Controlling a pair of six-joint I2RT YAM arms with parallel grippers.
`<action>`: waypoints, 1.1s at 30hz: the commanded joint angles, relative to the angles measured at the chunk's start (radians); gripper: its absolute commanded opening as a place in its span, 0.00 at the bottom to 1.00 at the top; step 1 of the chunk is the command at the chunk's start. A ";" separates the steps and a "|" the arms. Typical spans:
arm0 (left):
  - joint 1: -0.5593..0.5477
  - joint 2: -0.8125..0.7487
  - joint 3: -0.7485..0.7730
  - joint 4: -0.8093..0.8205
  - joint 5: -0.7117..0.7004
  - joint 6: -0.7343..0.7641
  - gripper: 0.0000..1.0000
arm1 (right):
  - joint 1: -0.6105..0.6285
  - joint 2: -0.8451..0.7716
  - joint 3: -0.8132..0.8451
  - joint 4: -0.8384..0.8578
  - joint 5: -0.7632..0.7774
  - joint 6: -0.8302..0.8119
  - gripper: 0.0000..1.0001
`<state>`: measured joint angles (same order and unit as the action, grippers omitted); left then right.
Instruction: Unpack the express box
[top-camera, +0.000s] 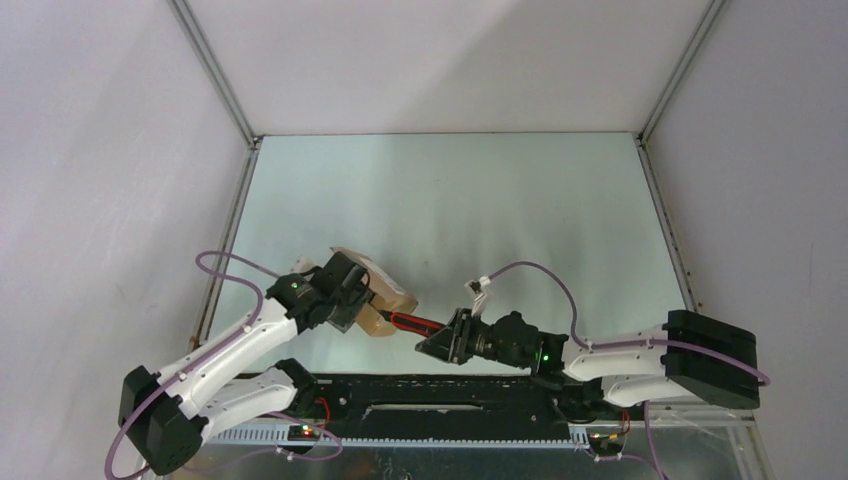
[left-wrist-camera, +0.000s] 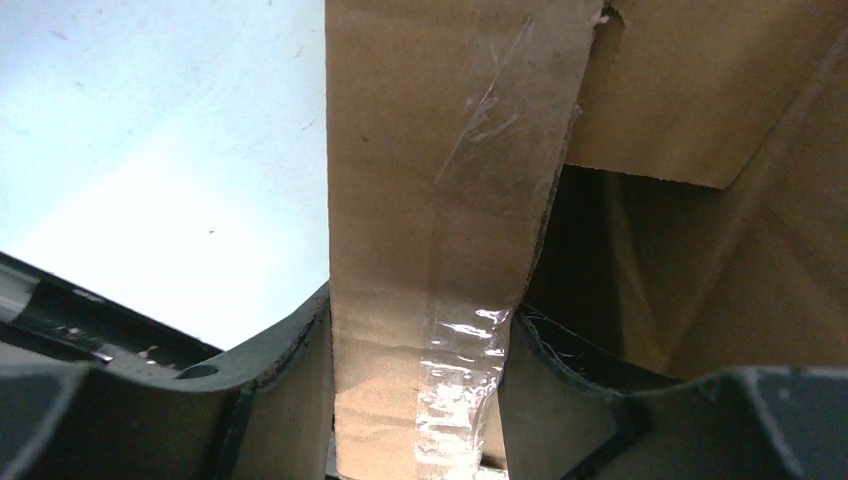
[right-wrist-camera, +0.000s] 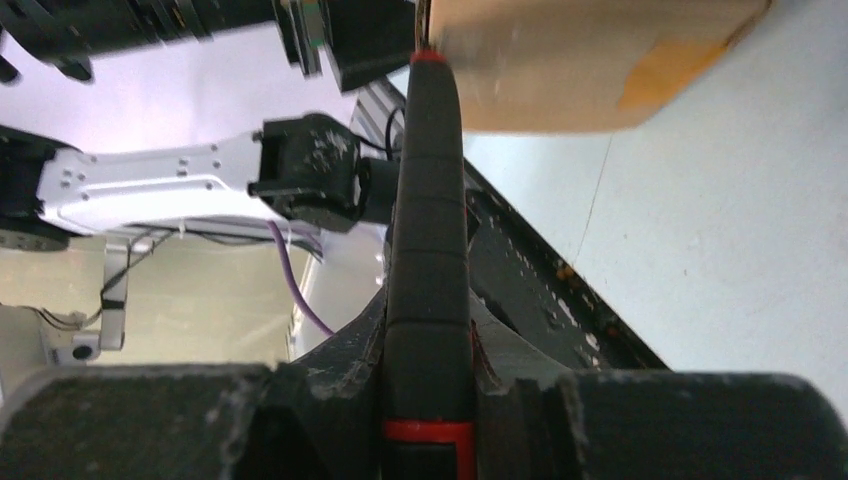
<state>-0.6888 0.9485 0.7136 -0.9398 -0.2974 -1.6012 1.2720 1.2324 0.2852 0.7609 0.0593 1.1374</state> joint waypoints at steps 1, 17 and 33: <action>-0.016 -0.019 0.093 0.226 0.019 -0.141 0.00 | 0.039 -0.008 0.014 -0.130 -0.156 -0.004 0.00; -0.008 0.053 0.143 0.159 0.033 0.071 0.00 | -0.049 -0.073 -0.009 -0.159 -0.255 -0.012 0.00; -0.051 0.023 0.182 0.096 -0.109 0.160 0.00 | -0.083 -0.045 -0.001 -0.134 -0.353 0.049 0.00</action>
<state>-0.7139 1.0023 0.7975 -0.8707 -0.3202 -1.4712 1.1881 1.1484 0.2523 0.6266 -0.2371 1.1561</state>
